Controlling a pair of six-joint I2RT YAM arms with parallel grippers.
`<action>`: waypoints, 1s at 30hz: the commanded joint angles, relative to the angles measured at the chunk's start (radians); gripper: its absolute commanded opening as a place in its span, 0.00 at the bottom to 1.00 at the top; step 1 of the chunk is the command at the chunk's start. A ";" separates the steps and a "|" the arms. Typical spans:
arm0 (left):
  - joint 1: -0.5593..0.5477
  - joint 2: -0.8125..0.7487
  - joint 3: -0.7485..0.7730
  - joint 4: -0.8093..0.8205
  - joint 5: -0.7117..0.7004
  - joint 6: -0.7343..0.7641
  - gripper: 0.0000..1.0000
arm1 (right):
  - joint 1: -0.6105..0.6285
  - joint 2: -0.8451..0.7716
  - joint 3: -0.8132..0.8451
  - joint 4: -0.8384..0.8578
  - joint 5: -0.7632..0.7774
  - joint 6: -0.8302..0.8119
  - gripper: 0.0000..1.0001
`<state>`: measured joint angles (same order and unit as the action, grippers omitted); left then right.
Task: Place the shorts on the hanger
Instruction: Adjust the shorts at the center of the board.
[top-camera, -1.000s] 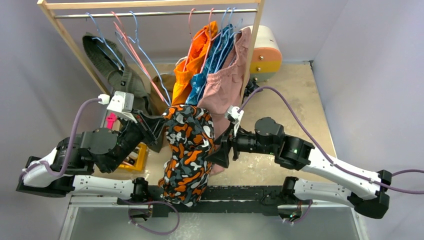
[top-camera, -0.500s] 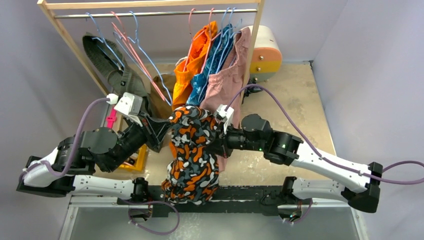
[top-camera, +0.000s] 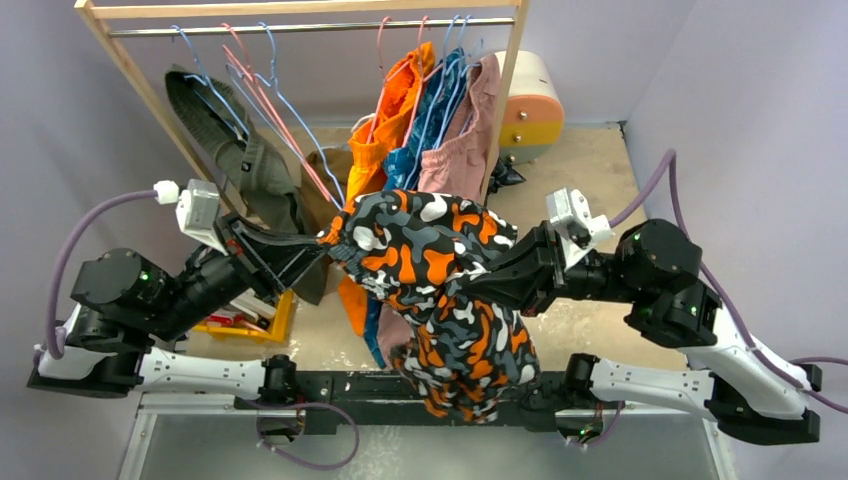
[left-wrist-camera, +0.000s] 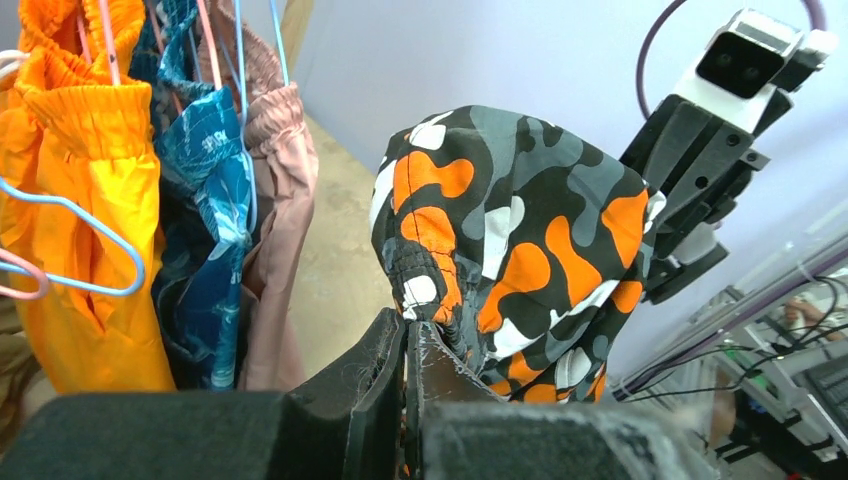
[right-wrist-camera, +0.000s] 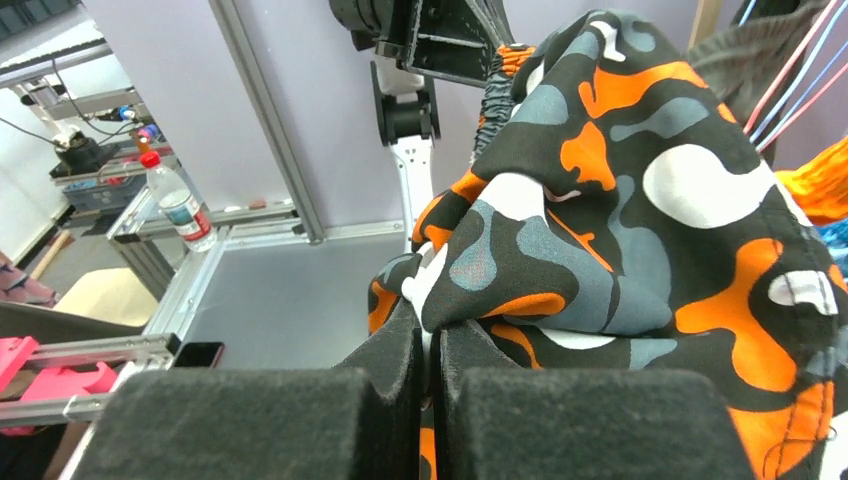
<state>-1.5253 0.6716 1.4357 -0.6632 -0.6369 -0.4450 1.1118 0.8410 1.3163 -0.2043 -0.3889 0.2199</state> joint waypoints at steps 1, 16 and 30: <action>0.002 -0.023 0.028 0.081 0.055 0.024 0.00 | 0.003 0.012 0.051 -0.007 0.022 -0.072 0.00; 0.002 -0.022 0.041 0.041 0.034 0.006 0.00 | 0.002 -0.022 -0.138 -0.159 0.916 -0.001 0.00; 0.002 0.066 -0.012 0.061 -0.030 0.008 0.00 | 0.003 -0.125 -0.133 -0.194 0.657 -0.055 0.64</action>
<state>-1.5253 0.7040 1.4391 -0.6682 -0.6380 -0.4446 1.1133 0.7986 1.1526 -0.4686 0.4324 0.2146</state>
